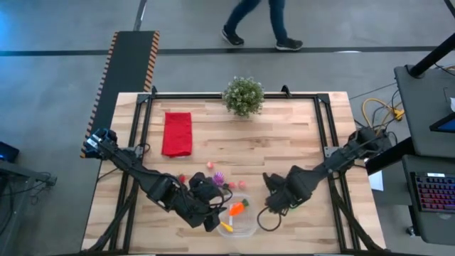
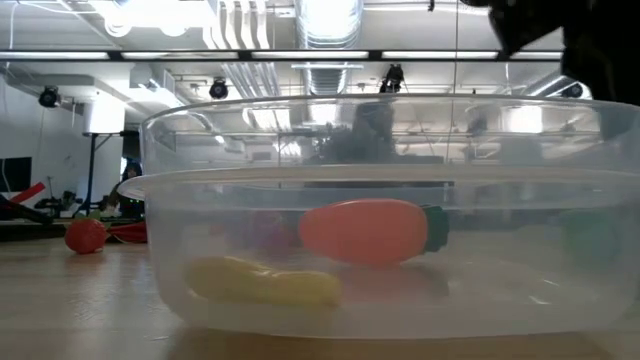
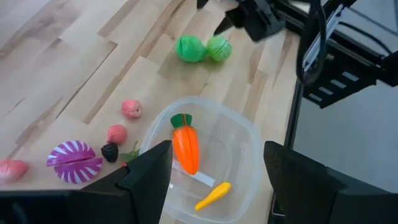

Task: Pick and placing Produce into tupperware
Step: Put the green cabbage into the transparent bin

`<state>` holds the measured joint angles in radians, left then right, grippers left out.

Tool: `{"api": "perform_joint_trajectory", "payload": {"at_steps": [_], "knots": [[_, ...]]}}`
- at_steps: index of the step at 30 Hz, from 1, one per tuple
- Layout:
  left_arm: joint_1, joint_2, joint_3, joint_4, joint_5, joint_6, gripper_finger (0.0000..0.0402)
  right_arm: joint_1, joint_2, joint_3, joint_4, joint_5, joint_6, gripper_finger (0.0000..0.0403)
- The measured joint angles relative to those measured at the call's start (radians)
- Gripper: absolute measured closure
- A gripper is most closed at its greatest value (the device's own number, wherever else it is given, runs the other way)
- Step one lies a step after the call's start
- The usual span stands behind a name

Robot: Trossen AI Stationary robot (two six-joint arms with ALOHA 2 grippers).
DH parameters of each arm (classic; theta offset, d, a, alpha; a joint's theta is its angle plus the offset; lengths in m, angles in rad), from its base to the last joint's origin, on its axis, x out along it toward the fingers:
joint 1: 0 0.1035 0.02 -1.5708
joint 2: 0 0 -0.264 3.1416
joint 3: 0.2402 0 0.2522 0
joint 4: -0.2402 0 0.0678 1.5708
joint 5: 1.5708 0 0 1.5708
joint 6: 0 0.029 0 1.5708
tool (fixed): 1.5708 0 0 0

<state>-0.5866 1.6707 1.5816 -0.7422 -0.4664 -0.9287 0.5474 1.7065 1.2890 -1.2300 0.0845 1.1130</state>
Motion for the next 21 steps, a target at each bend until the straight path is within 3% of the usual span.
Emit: {"api": "perform_joint_trajectory", "payload": {"at_steps": [5, 11, 16, 21], "knots": [[-0.002, 0.000, -0.034, 0.001, 0.002, -0.009, 0.0162, 0.059, -0.062, -0.081, 0.052, -0.048, 0.072, 0.0115], [-0.001, 0.000, -0.051, 0.001, 0.005, -0.030, 0.0162, 0.133, -0.137, -0.168, 0.148, -0.082, 0.175, 0.0123], [-0.001, -0.001, -0.051, 0.001, 0.005, -0.021, 0.0162, 0.132, -0.162, -0.237, 0.261, -0.086, 0.237, 0.0132], [0.004, -0.001, -0.051, 0.002, 0.007, -0.019, 0.0162, 0.112, -0.138, -0.269, 0.331, -0.111, 0.246, 0.0116]]}}
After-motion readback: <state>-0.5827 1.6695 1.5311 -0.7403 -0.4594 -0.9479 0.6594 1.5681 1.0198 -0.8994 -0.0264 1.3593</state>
